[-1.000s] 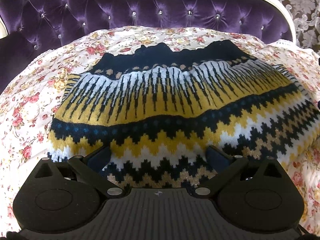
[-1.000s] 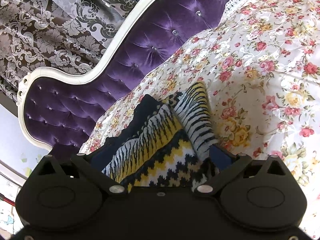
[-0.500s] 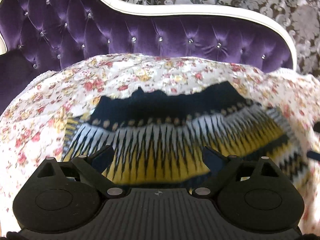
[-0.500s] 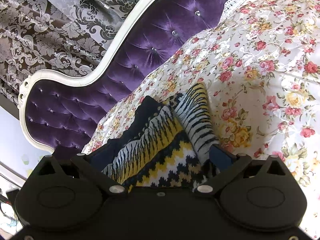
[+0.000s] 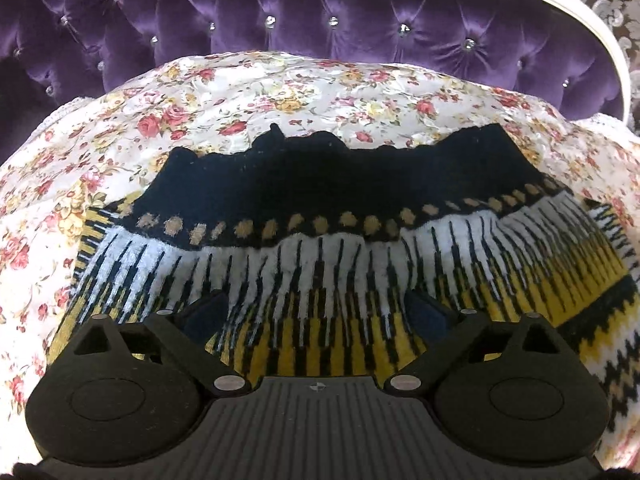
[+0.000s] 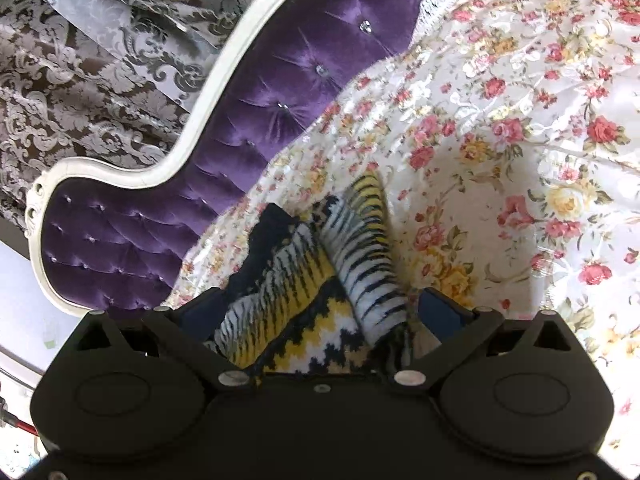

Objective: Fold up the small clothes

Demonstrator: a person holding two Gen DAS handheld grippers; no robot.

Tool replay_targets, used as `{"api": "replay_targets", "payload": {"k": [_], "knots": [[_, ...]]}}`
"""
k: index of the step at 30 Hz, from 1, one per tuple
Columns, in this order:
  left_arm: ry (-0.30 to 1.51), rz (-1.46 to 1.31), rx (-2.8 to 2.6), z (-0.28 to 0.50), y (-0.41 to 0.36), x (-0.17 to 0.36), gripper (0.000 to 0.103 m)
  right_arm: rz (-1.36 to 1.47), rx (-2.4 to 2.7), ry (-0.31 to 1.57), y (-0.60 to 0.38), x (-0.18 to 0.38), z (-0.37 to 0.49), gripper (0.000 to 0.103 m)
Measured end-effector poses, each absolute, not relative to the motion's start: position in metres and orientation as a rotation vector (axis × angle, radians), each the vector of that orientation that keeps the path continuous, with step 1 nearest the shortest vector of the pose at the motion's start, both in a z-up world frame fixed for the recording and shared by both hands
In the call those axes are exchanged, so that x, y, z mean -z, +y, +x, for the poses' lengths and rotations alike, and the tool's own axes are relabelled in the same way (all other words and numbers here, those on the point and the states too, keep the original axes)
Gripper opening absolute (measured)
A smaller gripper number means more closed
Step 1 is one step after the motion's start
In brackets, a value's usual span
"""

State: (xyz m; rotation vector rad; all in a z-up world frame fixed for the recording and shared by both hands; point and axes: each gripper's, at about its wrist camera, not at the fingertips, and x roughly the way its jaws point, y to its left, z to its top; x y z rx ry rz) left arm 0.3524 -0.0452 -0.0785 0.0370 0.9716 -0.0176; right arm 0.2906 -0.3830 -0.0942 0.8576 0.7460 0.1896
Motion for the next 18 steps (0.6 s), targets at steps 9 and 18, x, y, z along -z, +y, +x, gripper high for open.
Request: {"api": "replay_targets", "payload": {"k": [9, 18], "knots": [[0.973, 0.041, 0.024, 0.355, -0.048, 0.08, 0.103, 0.918, -0.262, 0.776, -0.375, 0.118, 0.312, 0.103], [0.961, 0.039, 0.028, 0.353, -0.047, 0.08, 0.103, 0.953, -0.396, 0.714, -0.364, 0.126, 0.33, 0.103]]}}
